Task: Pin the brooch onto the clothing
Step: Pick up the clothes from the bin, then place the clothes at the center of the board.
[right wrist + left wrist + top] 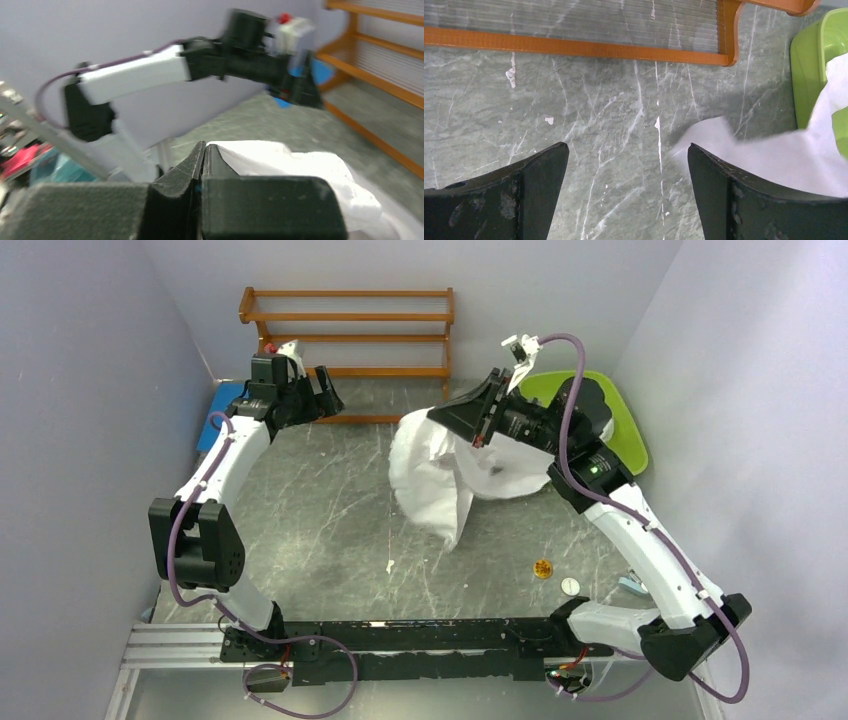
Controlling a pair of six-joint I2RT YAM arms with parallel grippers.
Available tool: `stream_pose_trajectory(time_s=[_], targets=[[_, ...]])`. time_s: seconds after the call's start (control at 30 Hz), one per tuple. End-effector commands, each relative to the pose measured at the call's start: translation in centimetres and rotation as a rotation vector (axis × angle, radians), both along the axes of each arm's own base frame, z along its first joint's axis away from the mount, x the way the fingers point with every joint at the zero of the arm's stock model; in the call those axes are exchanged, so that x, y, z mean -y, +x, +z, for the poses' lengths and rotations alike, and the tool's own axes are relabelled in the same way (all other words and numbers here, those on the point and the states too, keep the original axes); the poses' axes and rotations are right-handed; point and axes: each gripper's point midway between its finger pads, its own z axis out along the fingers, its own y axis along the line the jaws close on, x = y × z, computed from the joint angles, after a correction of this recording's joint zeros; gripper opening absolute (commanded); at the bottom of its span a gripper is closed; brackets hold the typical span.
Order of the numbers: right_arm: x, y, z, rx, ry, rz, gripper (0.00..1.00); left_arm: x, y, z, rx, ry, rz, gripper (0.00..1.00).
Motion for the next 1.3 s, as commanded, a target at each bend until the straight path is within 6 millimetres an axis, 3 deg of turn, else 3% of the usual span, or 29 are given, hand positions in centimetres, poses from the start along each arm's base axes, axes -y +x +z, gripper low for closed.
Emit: stream_pose_trajectory(time_s=[0.0,0.07,0.13,0.23,0.27,0.33,0.4,0.5,0.73,0.97,1.1,1.27], targets=[[-2.9,-7.7,7.3,0.198,0.165,0.331,0.0,-0.4,0.3,1.9,0.047,-0.007,0.022,0.95],[-4.6,-9.1,7.1,0.182,0.163,0.412,0.0,-0.5,0.3,1.6,0.038,-0.001,0.029,0.95],[-6.9,-9.6,5.6,0.152,0.121,0.471,0.0,-0.4,0.4,1.4,0.029,-0.006,0.025,0.95],[-9.1,-7.9,2.0,0.046,0.044,0.454,0.04,-0.2,0.4,1.3,0.021,-0.013,0.017,0.95],[-9.4,-6.9,0.6,0.016,0.018,0.415,0.11,-0.2,0.4,1.2,0.018,-0.012,0.015,0.95],[-9.4,-4.1,-2.1,-0.04,-0.038,0.269,0.39,-0.2,0.5,1.2,0.019,-0.006,0.017,0.95],[-8.8,-2.5,-4.4,-0.076,-0.073,0.171,0.6,-0.3,0.5,1.2,0.018,-0.002,0.017,0.95],[-7.3,-1.1,-7.9,-0.137,-0.117,0.074,0.76,-0.1,0.4,1.4,0.018,-0.007,0.007,0.95],[-1.6,2.0,-17.4,-0.406,-0.124,-0.08,0.78,0.6,0.3,1.5,0.016,-0.024,-0.03,0.95],[1.4,-0.6,-27.7,-0.637,-0.164,-0.117,0.78,3.9,-0.4,1.0,-0.009,0.038,-0.127,0.95],[2.3,-3.0,-31.4,-0.706,-0.175,-0.108,0.78,7.8,-2.3,1.3,0.034,0.211,-0.217,0.95],[3.7,-4.7,-32.3,-0.694,-0.172,-0.139,0.79,13.0,-7.2,3.6,0.14,0.428,-0.333,0.95]])
